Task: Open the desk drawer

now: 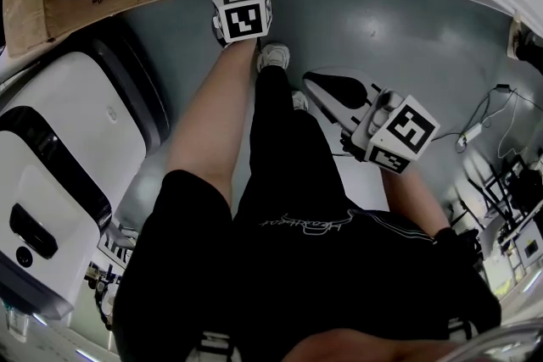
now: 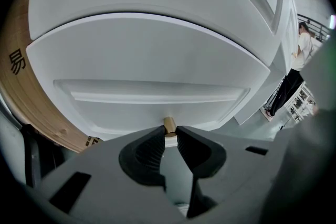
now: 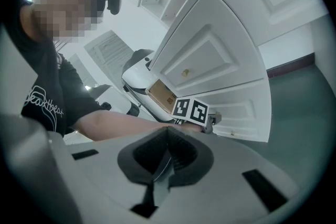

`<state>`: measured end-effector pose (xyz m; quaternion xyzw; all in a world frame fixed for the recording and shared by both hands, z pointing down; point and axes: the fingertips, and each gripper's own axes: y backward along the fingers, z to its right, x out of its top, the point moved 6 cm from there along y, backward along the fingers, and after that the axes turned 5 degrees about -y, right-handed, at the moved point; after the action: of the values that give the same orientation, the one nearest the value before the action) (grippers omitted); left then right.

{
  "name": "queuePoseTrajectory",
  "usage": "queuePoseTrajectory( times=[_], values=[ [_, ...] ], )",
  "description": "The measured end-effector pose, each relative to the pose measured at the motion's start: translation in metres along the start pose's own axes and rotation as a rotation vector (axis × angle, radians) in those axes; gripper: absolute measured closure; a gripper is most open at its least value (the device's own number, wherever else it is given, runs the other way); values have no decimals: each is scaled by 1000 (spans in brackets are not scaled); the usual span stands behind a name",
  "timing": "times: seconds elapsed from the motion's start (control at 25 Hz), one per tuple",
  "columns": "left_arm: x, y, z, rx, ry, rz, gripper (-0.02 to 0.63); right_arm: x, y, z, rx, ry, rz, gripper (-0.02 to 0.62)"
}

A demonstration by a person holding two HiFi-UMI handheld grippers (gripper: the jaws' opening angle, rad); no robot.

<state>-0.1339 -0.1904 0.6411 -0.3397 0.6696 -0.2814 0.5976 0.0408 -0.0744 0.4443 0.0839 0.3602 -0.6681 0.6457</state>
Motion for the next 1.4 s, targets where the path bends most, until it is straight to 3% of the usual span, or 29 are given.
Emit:
queuePoseTrajectory(
  times=[1.4],
  values=[
    [-58, 39, 15, 11, -19, -3, 529, -47, 30, -30, -17, 29, 22, 589]
  ],
)
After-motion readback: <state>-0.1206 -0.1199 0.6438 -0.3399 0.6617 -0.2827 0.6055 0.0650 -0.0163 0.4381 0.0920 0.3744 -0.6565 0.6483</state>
